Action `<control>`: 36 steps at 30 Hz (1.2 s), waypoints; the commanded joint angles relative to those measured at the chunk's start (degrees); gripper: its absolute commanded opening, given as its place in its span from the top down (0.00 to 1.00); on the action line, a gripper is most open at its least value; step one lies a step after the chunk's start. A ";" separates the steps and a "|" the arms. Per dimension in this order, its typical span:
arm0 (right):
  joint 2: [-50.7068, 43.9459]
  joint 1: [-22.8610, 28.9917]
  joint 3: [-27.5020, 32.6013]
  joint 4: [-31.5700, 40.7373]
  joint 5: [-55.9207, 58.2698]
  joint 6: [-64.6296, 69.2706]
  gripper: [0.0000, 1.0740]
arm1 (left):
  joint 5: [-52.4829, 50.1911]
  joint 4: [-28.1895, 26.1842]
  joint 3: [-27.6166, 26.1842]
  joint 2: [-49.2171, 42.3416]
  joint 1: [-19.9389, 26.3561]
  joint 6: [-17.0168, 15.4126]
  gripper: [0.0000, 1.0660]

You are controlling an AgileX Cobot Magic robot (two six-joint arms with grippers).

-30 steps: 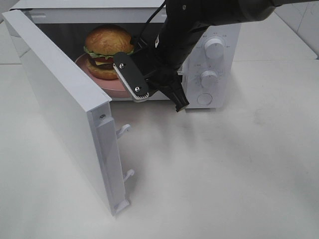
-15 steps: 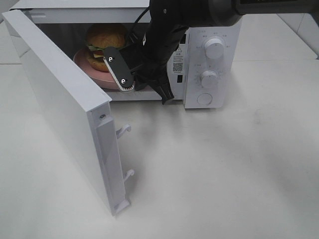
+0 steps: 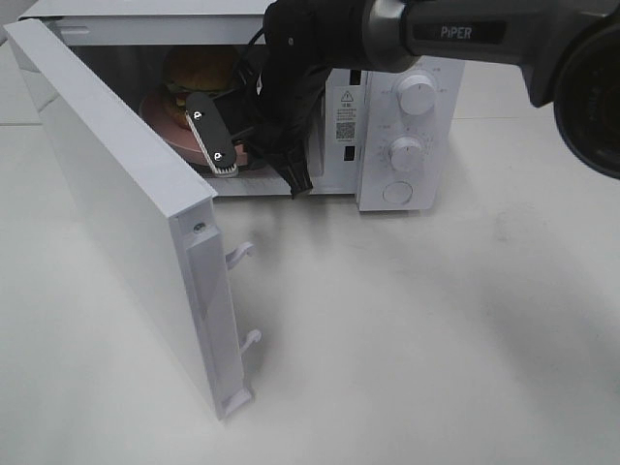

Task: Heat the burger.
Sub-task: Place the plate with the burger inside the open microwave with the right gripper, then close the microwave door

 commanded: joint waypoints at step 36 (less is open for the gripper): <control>0.69 0.11 0.63 0.17 -4.47 10.08 0.50 | 0.06 -0.23 0.06 -0.11 -0.17 0.06 0.06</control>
